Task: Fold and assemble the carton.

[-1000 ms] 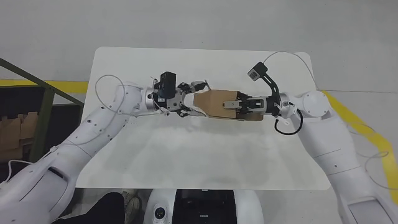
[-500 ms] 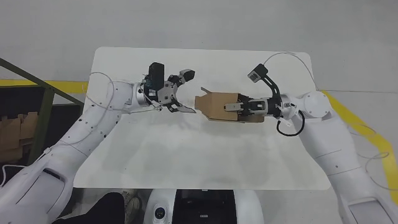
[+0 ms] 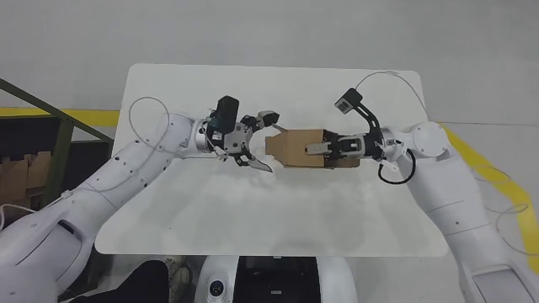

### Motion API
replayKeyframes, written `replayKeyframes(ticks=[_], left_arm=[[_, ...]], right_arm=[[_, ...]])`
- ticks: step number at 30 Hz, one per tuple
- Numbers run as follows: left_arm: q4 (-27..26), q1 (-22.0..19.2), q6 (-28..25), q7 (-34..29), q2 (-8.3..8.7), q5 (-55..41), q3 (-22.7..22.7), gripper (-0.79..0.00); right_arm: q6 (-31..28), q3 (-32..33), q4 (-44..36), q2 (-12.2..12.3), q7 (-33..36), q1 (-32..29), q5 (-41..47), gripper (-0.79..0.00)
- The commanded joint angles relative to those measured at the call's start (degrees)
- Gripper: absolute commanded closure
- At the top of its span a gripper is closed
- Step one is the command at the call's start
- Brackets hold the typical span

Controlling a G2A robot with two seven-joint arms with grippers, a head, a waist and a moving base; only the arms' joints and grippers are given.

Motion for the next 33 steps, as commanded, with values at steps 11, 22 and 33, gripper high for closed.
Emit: replayKeyframes(ticks=[11, 22, 33], left_arm=[[-4.3, -4.8, 0.0, 0.0, 4.77, -5.4, 9.0, -0.785], [-6.6, -9.0, 0.0, 0.0, 6.59, -6.8, 15.7, -0.785], [-6.8, -12.0, 0.0, 0.0, 5.71, -7.4, 19.8, -0.785]], right_arm=[[-0.3, 0.4, 0.5, 0.1, -0.3, 0.1, 1.0, 0.000], [-0.3, 0.2, -0.2, 0.1, -0.6, 0.2, 0.7, 0.000], [-0.1, -0.1, -0.7, 0.1, -0.7, 0.3, 0.6, 0.000]])
